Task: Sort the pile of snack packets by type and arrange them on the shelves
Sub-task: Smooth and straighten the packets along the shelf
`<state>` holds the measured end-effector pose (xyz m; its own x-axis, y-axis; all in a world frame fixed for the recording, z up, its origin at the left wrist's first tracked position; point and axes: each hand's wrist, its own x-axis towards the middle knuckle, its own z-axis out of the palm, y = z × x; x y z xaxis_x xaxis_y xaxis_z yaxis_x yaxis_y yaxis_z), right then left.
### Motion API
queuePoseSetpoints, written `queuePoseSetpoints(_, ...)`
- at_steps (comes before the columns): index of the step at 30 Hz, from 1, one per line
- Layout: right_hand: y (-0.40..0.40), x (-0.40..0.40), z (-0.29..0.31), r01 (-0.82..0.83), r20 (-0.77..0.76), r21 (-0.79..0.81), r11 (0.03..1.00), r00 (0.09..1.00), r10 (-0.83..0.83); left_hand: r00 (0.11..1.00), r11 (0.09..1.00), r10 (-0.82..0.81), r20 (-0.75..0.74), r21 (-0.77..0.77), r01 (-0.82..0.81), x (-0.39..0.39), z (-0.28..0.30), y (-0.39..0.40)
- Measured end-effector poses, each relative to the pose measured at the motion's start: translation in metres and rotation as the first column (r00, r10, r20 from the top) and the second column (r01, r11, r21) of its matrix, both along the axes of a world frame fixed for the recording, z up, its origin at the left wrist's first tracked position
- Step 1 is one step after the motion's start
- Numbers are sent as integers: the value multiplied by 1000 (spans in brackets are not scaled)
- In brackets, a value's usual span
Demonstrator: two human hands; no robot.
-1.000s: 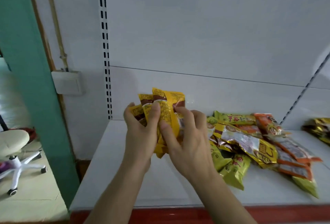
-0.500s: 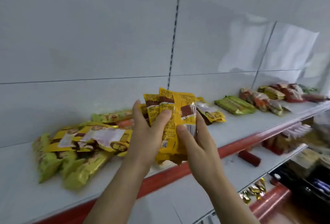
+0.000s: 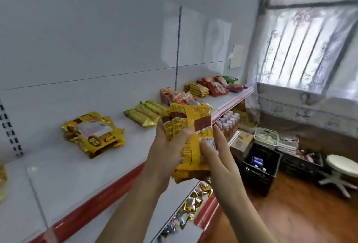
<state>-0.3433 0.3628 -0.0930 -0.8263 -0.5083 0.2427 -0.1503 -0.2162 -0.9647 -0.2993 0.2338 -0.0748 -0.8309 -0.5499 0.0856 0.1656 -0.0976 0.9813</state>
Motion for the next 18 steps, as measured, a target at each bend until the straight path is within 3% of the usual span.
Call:
queuePoseSetpoints(6, 1, -128, -4, 96, -29, 49, 994, 995, -94, 993, 988, -55, 102, -140, 70, -144, -7, -3)
queuePoseSetpoints(12, -9, -256, 17, 217, -41, 11, 976, 975, -217, 963, 982, -145, 227, -89, 169, -273, 10, -13)
queuePoseSetpoints(15, -14, -313, 14, 246, -31, 29, 969, 969, -246, 949, 967, -70, 308, -213, 140, -324, 10, -9)
queuePoseSetpoints(18, -21, -376, 15, 271, -89, 73, 960, 960, -264, 953, 925, -77, 292, -335, 177, -377, 3, -11)
